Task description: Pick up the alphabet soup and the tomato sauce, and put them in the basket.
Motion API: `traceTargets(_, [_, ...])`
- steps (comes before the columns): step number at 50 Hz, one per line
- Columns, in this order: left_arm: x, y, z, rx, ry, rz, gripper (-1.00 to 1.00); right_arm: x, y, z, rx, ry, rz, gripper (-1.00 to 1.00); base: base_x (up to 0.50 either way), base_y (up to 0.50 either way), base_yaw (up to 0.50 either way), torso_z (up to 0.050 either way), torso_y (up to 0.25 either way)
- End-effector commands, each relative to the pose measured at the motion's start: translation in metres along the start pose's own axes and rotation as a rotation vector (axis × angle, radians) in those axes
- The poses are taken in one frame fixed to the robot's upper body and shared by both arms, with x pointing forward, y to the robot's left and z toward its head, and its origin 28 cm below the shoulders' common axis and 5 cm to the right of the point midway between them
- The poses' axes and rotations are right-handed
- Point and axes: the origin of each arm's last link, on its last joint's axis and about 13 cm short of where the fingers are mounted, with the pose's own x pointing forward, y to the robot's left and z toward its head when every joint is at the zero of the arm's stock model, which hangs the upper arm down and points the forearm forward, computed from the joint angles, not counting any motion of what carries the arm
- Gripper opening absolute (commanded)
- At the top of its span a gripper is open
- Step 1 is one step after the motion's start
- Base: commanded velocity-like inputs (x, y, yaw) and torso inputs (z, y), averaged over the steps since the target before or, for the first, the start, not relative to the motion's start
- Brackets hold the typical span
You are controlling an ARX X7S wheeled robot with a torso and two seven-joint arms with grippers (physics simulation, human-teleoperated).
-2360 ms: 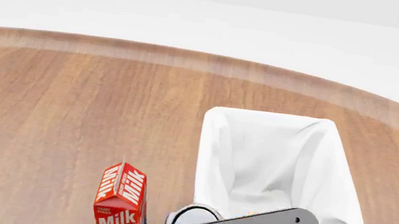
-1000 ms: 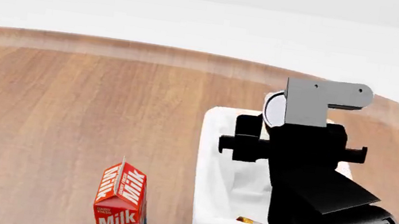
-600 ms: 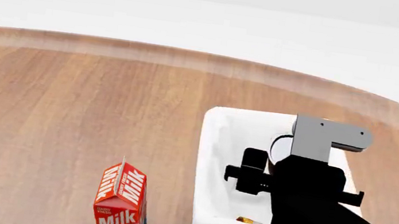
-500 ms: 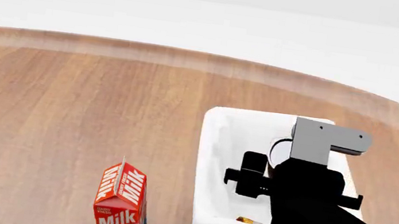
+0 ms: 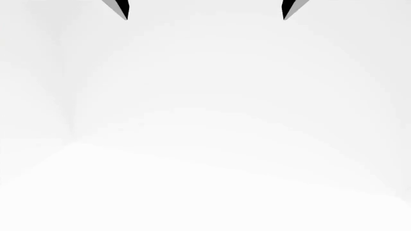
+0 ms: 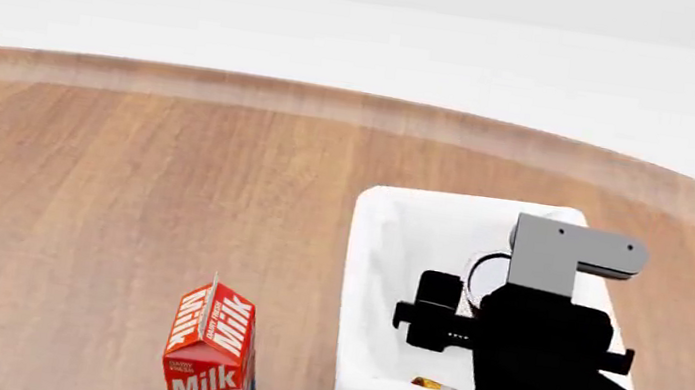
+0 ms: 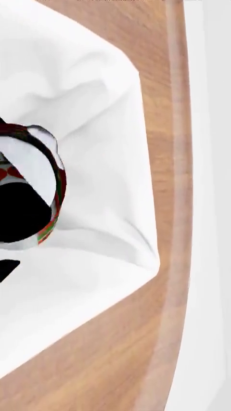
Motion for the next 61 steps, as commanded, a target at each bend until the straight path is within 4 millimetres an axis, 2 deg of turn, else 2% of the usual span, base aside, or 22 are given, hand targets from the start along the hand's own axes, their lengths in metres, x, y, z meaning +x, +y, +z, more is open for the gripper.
traceTargets(1, [-0.001, 0.0, -0.002, -0.001, 0.002, -0.002, 1.0, 0.001, -0.001, 0.004, -0.022, -0.027, 0.0, 1.0, 0.0, 0.0, 0.0, 0.0, 0.0])
traceTargets(8, [0.0, 0.0, -0.001, -0.001, 0.004, 0.001, 1.0, -0.001, 0.0, 0.006, -0.023, -0.039, 0.008, 1.0, 0.0, 0.0, 0.0, 0.0, 0.0])
traceTargets(14, [-0.001, 0.0, 0.0, -0.002, 0.003, -0.002, 1.0, -0.005, 0.001, 0.016, -0.048, -0.097, 0.016, 1.0, 0.0, 0.0, 0.0, 0.0, 0.0])
traceTargets(18, [0.0, 0.0, 0.001, -0.003, 0.002, 0.001, 1.0, -0.009, 0.002, 0.029, -0.081, -0.166, 0.013, 1.0, 0.0, 0.0, 0.0, 0.0, 0.0])
traceTargets(28, [0.0, -0.001, 0.002, -0.002, 0.0, 0.0, 1.0, -0.035, 0.007, 0.08, -0.197, -0.534, -0.007, 1.0, 0.0, 0.0, 0.0, 0.0, 0.0])
traceTargets(37, [0.001, 0.0, 0.002, -0.003, -0.002, 0.0, 1.0, -0.055, 0.008, 0.106, -0.199, -0.723, -0.04, 1.0, 0.0, 0.0, 0.0, 0.0, 0.0])
traceTargets(39, [0.001, 0.0, 0.002, -0.003, -0.001, 0.0, 1.0, -0.057, 0.008, 0.108, -0.241, -0.747, -0.072, 1.0, 0.0, 0.0, 0.0, 0.0, 0.0])
traceTargets(45, [0.0, 0.0, 0.002, -0.004, 0.0, 0.001, 1.0, -0.073, 0.011, 0.115, -0.215, -0.85, -0.035, 1.0, 0.0, 0.0, 0.0, 0.0, 0.0])
traceTargets(61, [0.001, -0.001, 0.002, -0.004, -0.002, -0.001, 1.0, -0.115, 0.021, 0.12, -0.259, -1.103, 0.011, 1.0, 0.0, 0.0, 0.0, 0.0, 0.0])
